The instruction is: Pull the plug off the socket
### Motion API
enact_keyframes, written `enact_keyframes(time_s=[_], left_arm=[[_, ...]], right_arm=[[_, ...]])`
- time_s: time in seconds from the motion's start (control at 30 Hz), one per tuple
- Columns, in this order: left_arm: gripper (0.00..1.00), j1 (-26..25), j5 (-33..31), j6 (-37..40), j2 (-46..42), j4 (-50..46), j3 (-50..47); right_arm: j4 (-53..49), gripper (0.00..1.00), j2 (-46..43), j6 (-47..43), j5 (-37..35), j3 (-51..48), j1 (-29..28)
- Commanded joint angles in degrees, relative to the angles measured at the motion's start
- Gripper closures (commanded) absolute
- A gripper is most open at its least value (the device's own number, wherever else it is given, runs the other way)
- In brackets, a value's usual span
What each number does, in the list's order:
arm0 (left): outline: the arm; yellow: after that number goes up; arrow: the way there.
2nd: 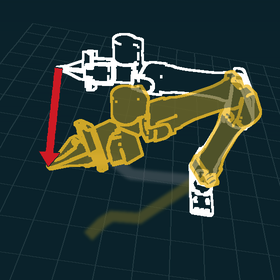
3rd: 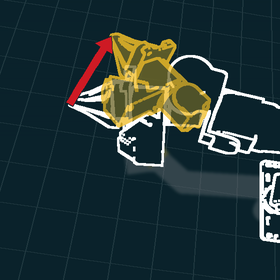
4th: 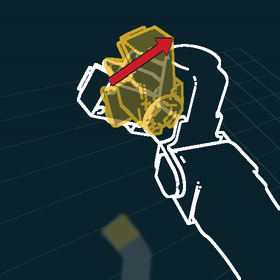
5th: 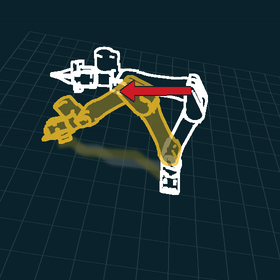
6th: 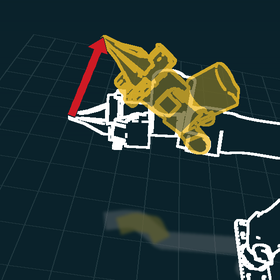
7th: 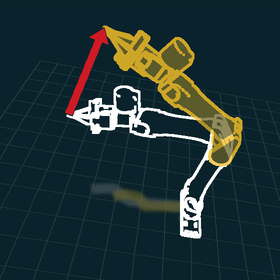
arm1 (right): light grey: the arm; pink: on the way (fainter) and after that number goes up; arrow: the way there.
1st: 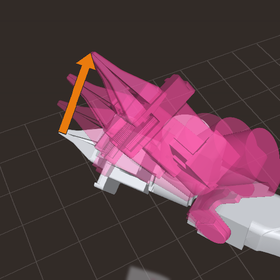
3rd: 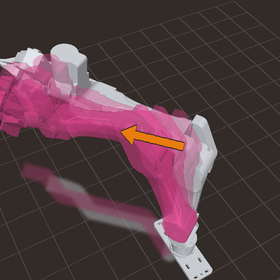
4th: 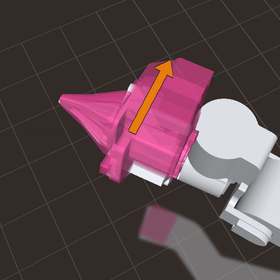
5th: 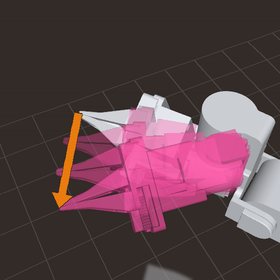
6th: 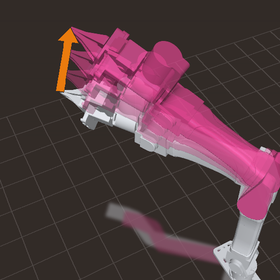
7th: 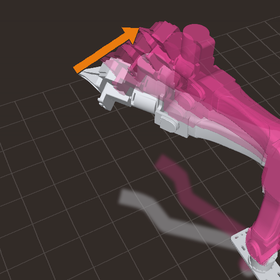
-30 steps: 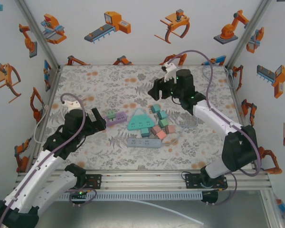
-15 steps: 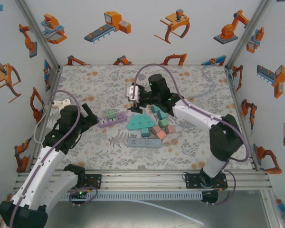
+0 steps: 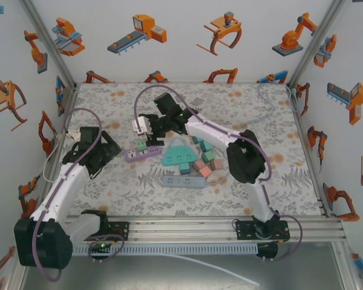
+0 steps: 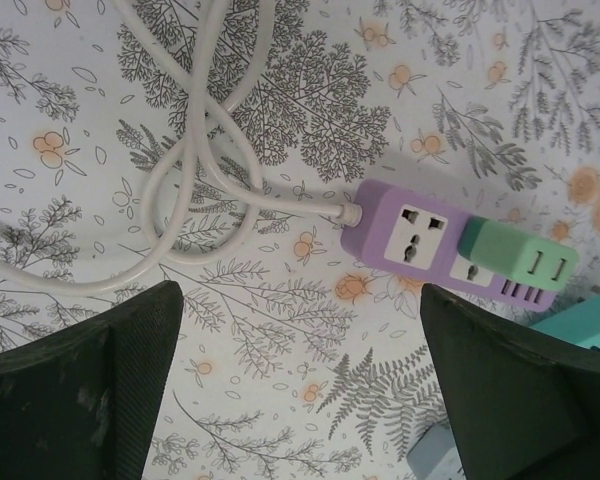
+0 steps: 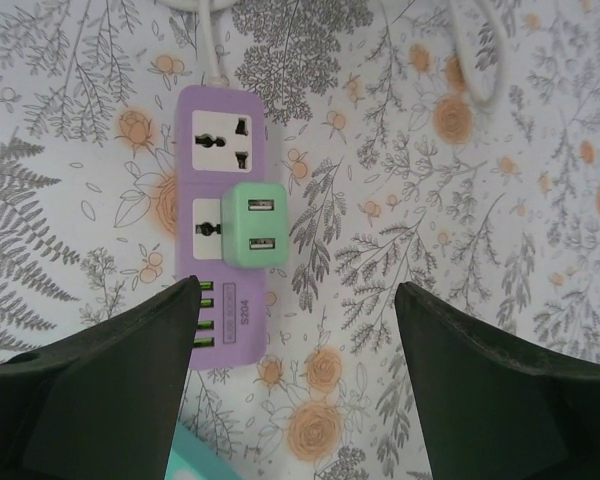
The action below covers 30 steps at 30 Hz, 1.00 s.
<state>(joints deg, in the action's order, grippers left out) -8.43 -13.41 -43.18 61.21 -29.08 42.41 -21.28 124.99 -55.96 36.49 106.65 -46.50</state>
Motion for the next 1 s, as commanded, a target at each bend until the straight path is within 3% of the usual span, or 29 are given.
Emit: enact_keyframes(time_s=[0.0, 0.23, 0.47, 0.67, 0.97], left_arm=[[0.09, 0.43, 1.61, -1.30, 3.02, 2.60, 1.47], [0.14, 0.34, 4.90, -0.03, 7.91, 8.11, 1.09], [0.18, 0.10, 11.03, 2.13, 12.47, 11.07, 1.03], [0.21, -0.88, 10.59, 2.39, 15.08, 11.89, 0.93], [0.30, -3.91, 7.83, 3.85, 21.58, 7.91, 3.51]], right_arm=[[-3.33, 0.29, 3.33, -1.21, -3.49, 4.54, -2.14], [-7.73, 0.32, 11.15, 0.70, -3.69, 13.01, -2.98], [-9.00, 0.43, 13.13, 2.89, -0.72, 13.17, -3.07], [-9.47, 0.57, 13.79, 3.83, 0.16, 13.33, -3.07], [-9.80, 0.67, 14.31, 4.19, 0.25, 14.27, -3.04]])
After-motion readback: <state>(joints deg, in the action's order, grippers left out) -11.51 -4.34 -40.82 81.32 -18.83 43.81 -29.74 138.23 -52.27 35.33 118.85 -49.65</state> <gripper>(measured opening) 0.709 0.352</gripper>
